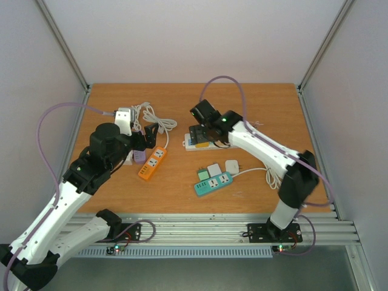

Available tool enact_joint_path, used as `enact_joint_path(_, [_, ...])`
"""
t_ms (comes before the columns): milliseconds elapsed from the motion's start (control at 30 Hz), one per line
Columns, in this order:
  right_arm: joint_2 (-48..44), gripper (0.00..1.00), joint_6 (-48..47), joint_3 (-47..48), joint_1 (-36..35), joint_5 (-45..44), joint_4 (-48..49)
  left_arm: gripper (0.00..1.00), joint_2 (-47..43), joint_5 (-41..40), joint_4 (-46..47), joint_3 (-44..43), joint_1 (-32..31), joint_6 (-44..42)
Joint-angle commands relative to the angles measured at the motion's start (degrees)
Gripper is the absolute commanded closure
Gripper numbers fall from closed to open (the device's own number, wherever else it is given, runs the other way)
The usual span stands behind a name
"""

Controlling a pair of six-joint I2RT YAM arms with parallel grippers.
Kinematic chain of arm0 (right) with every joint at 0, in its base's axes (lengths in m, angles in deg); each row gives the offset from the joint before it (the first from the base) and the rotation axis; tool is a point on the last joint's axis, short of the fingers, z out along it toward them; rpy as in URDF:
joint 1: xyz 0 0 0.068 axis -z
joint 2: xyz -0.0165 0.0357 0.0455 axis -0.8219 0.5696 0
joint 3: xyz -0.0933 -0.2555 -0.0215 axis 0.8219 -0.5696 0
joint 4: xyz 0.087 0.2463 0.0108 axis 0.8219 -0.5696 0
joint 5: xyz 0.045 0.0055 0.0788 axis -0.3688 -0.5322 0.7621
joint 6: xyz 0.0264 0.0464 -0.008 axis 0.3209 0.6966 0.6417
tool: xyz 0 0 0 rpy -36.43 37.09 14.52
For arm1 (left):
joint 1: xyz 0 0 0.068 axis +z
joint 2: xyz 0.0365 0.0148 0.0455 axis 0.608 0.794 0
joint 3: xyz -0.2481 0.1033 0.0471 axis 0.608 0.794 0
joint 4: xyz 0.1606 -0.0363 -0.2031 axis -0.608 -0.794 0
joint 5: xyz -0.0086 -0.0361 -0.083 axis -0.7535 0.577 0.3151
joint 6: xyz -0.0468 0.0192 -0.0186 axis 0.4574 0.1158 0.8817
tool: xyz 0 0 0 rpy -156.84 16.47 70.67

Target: Insert the plug

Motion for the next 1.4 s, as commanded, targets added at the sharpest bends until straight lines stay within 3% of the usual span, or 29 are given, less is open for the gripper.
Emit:
enact_joint_path(0, [-7.60,0.10,4.85,-11.28,-0.33,-1.12,0.06,0.01,-0.06,2.83,3.25,-0.55,0.09,-0.37])
enact_joint_path(233, [-12.12,0.25,8.30,-24.40,-0.34,0.38,0.17,0.01,-0.28,12.43,7.48,-0.03,0.09,1.64])
enact_joint_path(333, [-10.78,0.25,6.42,-26.71,-0.41,3.11,2.82,0.01,-0.41,13.93,6.85,0.14,0.15,3.65])
enact_joint_path(467, [-6.66,0.39,5.10,-27.11,-0.40,5.05,5.43,0.01,-1.12,15.60,5.97,1.44,0.09,6.59])
enact_joint_path(767, [-0.68,0.34,3.36,-27.43,-0.38,6.93,10.41,0.01,-2.78,17.70,3.59,3.03,0.10,9.06])
enact_joint_path(967, [2.73,0.36,2.00,-27.69,-0.34,6.66,11.09,0.01,-2.72,14.93,3.26,4.06,0.09,9.02])
enact_joint_path(1133, [3.68,0.41,-0.04,-28.36,-0.32,7.01,13.05,0.01,-2.33,13.79,3.49,4.72,0.09,9.35])
enact_joint_path(1367, [1.25,0.56,0.90,-29.50,-0.33,6.40,16.67,0.01,-2.51,12.99,3.32,6.48,0.09,9.12])
